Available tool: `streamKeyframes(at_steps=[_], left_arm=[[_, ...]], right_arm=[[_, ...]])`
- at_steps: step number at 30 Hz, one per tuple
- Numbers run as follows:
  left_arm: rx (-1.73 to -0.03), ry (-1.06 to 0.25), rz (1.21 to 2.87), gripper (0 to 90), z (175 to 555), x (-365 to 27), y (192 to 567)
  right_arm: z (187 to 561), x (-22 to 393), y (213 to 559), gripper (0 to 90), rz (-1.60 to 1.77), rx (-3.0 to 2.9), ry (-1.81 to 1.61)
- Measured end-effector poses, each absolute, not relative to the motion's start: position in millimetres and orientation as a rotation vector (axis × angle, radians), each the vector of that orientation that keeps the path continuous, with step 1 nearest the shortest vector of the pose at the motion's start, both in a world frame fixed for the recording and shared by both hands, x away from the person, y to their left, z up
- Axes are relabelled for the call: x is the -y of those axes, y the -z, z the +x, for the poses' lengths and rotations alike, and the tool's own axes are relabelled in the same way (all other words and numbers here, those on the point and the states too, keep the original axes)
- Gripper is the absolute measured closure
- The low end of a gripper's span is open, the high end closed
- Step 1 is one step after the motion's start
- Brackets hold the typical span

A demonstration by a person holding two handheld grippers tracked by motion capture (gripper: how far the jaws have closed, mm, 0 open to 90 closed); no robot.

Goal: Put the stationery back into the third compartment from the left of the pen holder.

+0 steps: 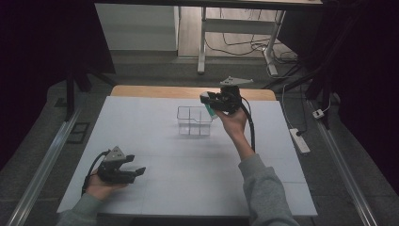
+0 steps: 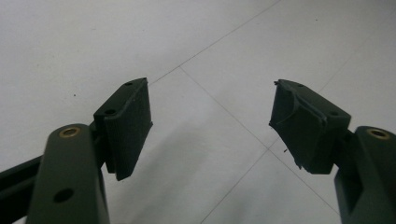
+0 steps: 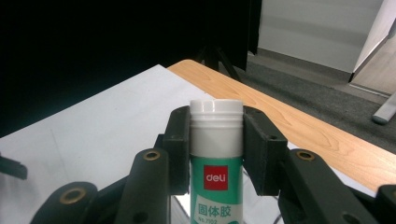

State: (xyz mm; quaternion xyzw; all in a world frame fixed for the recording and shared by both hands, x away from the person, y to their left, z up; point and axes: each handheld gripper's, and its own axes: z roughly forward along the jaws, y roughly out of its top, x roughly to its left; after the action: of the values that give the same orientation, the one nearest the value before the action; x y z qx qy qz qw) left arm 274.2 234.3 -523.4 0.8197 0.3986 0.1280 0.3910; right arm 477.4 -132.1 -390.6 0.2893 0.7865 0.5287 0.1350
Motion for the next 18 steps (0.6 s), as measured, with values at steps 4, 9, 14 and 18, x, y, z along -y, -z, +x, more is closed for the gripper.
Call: streamKeyframes(at_steps=[4,9,14,18], left_arm=[[-1.012,-0.324,2.083,28.5,274.3,-234.5,523.5],[-1.010,-0.325,2.084,28.4,274.4,-235.1,523.6],[-1.010,-0.321,2.085,28.5,274.8,-235.8,524.0],[-1.011,-0.319,2.085,28.5,275.2,-236.3,524.4]], right_arm=[[484.6,126.2,394.2,64.2,0.848,-2.273,-1.539],[493.5,120.4,405.5,64.1,0.877,-2.258,-1.545],[501.5,117.1,418.1,64.1,0.917,-2.268,-1.550],[505.0,116.1,423.5,64.0,0.934,-2.263,-1.547]])
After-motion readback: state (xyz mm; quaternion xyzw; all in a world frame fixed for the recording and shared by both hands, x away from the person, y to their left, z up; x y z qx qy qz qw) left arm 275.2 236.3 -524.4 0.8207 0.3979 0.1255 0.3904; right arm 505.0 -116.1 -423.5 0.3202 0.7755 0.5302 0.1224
